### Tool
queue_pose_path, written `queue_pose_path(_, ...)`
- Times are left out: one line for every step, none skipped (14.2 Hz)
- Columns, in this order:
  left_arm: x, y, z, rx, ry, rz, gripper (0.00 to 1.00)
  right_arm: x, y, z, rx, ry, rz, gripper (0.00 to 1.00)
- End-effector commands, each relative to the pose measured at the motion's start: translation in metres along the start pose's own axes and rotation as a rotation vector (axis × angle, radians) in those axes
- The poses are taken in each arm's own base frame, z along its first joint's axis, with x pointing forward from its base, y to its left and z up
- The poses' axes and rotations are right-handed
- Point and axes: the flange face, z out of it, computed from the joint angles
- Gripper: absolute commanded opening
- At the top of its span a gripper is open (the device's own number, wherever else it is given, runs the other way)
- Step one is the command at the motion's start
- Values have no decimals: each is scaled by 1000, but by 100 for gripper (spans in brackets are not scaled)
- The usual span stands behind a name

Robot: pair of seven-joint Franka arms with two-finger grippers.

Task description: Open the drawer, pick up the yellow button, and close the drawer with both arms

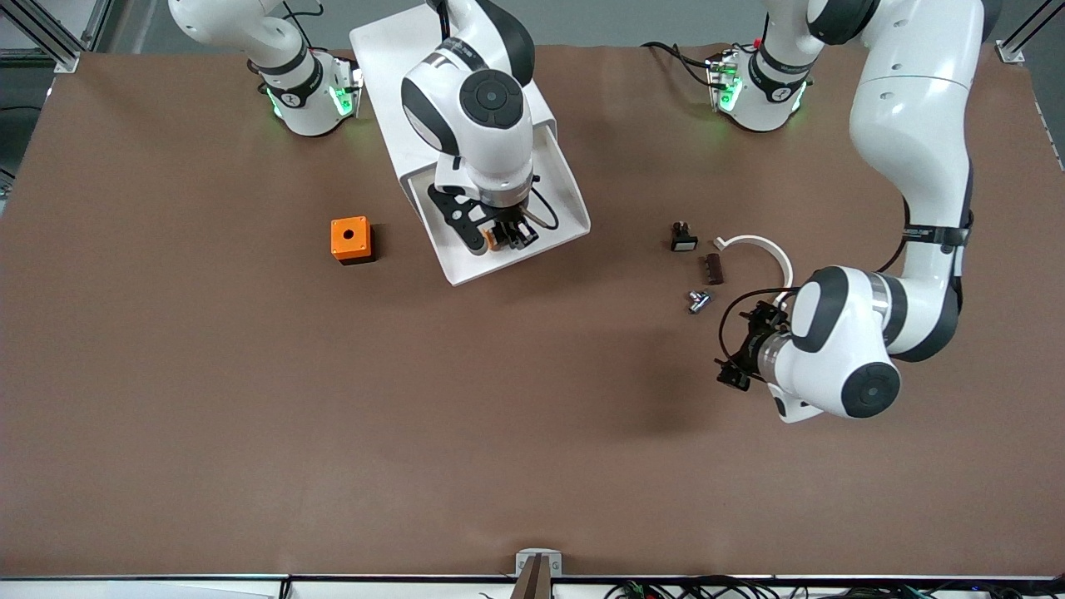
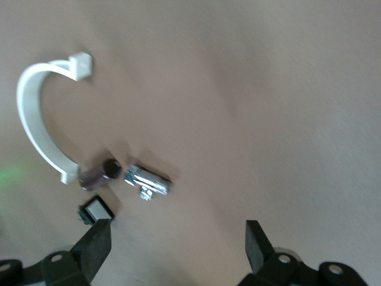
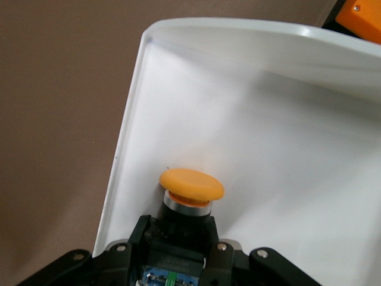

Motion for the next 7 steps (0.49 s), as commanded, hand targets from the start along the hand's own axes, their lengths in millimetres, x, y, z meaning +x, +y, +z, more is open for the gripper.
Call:
queue_pose_path(-34, 7, -7, -47, 4, 159, 99, 0, 0, -15, -1, -4, -12, 0)
queue_pose_path(-36, 6, -12, -59, -1, 253, 99, 4, -1, -24, -6, -5, -8, 0)
queue_pose_path(-36, 5, -18, -71, -2, 334, 99, 10, -2, -36, -13, -5, -4, 0)
queue_pose_path(-39, 4, -22, -77, 2, 429, 99, 21, -3, -46, -22, -8, -11, 0)
queue_pose_path(-42, 2, -29, -87, 13, 499, 99, 32, -3, -60, -28, -14, -44, 0)
queue_pose_path(-43, 0, -34, -94, 18, 560, 99, 49, -3, -72, -29, -40, -71, 0)
queue_pose_path(-46, -2, -41, -102, 27, 611, 99, 68, -3, -87, -18, -55, -107, 0)
